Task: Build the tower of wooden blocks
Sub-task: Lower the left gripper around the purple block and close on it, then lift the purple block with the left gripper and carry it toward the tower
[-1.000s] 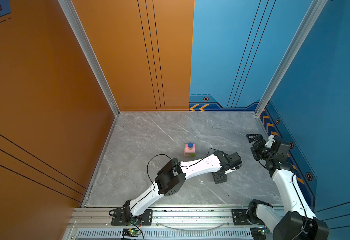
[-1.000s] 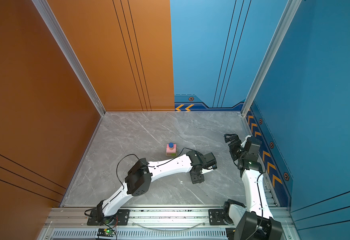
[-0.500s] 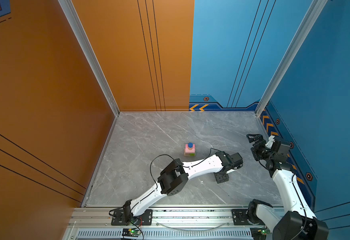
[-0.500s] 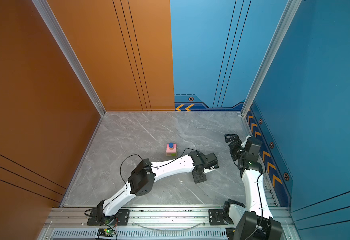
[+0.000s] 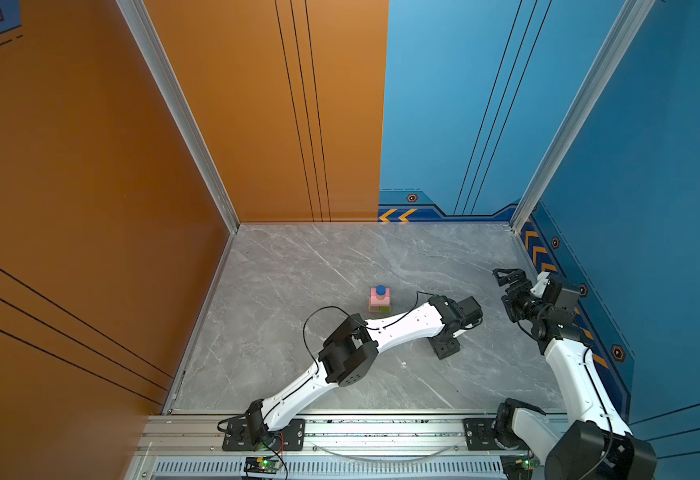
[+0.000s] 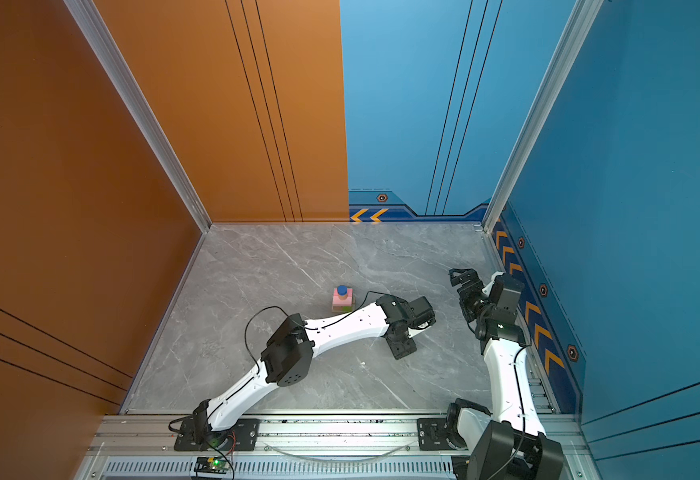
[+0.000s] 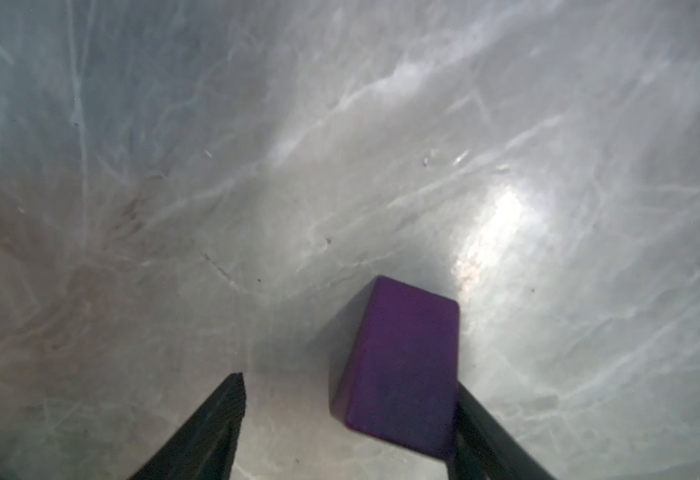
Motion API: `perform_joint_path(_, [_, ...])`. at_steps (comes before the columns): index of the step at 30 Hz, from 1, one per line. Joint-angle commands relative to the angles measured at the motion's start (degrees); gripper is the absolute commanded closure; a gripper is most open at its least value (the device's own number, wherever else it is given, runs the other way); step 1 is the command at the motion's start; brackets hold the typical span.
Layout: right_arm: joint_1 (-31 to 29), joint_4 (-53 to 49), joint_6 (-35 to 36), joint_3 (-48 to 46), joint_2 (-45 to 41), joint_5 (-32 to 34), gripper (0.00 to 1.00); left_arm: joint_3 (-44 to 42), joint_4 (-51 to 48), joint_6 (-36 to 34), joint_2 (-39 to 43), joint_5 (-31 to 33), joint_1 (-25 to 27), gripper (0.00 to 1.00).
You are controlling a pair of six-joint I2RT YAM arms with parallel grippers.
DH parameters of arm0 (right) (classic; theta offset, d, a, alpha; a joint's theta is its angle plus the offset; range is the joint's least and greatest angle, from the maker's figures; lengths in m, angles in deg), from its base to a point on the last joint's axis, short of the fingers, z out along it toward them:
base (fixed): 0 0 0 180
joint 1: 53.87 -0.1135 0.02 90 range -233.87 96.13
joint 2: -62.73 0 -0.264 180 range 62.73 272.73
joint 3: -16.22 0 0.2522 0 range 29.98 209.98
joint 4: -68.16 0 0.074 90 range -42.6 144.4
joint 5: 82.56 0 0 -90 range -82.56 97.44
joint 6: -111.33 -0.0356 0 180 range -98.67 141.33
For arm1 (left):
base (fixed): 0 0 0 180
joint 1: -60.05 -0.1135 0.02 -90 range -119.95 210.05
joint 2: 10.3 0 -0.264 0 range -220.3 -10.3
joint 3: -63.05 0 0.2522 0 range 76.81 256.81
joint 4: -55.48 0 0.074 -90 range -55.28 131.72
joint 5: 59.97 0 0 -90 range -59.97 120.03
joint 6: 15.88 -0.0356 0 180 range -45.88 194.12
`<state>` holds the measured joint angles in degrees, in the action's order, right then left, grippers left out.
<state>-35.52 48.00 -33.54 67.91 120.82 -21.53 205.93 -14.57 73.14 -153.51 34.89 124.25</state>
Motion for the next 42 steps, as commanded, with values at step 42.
perform_joint_path(42, [0.26,3.23,-0.60,-1.03,1.77,-1.70,0.00,0.52,0.09,4.25,2.33,-5.30,-1.69,0.66])
